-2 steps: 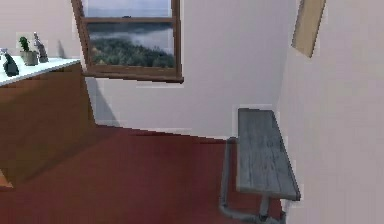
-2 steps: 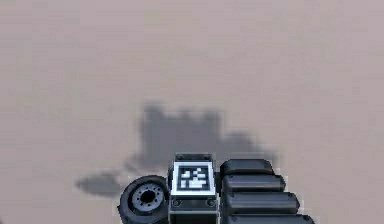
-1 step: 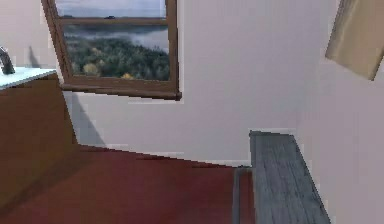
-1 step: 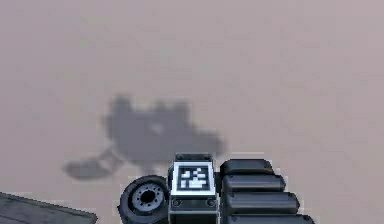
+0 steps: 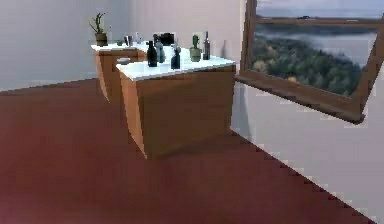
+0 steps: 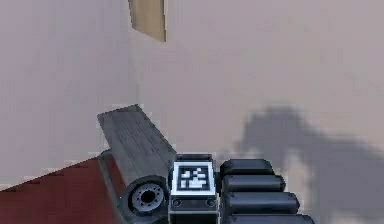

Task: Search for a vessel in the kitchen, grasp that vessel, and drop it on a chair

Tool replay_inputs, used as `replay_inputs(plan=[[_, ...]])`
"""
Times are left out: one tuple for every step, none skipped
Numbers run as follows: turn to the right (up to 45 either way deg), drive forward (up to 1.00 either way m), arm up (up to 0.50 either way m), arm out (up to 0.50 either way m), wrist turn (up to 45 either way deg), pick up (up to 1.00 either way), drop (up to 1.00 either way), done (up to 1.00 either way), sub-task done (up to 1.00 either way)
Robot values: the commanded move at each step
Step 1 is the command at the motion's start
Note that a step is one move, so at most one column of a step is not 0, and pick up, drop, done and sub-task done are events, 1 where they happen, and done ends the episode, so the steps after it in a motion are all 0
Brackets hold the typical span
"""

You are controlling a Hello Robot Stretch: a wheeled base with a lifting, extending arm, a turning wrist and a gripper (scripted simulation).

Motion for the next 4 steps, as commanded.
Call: replay_inputs(plan=[[-36.0, 0.00, 0.00, 0.00, 0.0, 0.00, 0.00, 0.00, 0.00], [0.0, 1.00, 0.00, 0.00, 0.0, 0.00, 0.00, 0.00, 0.00], [-42.0, 0.00, 0.00, 0.00, 0.0, 0.00, 0.00, 0.00, 0.00], [0.0, 1.00, 0.00, 0.00, 0.0, 0.00, 0.00, 0.00, 0.00]])
